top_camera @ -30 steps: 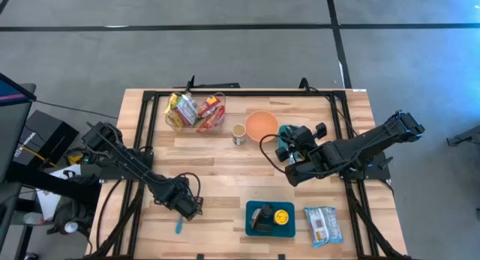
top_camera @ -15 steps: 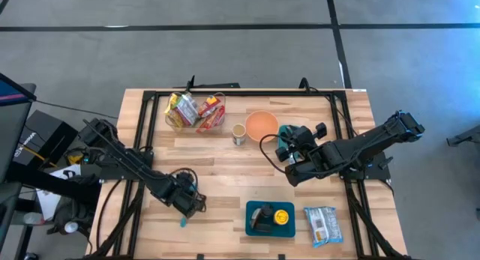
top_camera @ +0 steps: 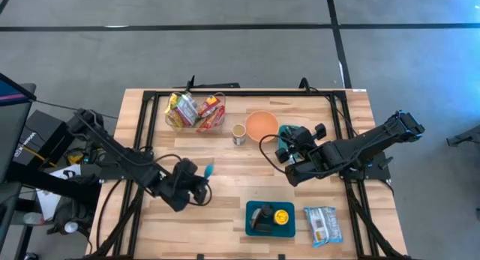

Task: Pick & Place Food Item
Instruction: Put the blue baby spoon into the green bin

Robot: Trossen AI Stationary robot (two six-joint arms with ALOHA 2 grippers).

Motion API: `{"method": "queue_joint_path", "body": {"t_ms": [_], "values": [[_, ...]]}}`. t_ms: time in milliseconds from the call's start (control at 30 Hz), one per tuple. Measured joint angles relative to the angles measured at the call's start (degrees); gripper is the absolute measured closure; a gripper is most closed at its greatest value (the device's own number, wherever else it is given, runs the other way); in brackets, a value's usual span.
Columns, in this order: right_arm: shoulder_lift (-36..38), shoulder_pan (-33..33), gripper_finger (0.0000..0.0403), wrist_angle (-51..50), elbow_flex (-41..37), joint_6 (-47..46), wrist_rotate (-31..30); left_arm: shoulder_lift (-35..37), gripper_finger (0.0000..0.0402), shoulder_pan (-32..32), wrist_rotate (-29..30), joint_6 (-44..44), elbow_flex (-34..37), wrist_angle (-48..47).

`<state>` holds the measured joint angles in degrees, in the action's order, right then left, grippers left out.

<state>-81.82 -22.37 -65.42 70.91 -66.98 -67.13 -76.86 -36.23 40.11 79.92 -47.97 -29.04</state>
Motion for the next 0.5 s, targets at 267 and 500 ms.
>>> {"method": "queue_joint_path", "body": {"t_ms": [267, 500], "values": [[0.0, 0.1, 0.0347, 0.4, 0.0, 0.0, 0.1, 0.8, 0.0362, 0.2, 5.2, -17.6, 0.0, 8.9], [0.0, 1.2, 0.0347, 2.2, 0.0, 5.7, 0.2, 0.7, 0.0362, 3.9, 3.8, -30.1, 0.0, 16.1]]}}
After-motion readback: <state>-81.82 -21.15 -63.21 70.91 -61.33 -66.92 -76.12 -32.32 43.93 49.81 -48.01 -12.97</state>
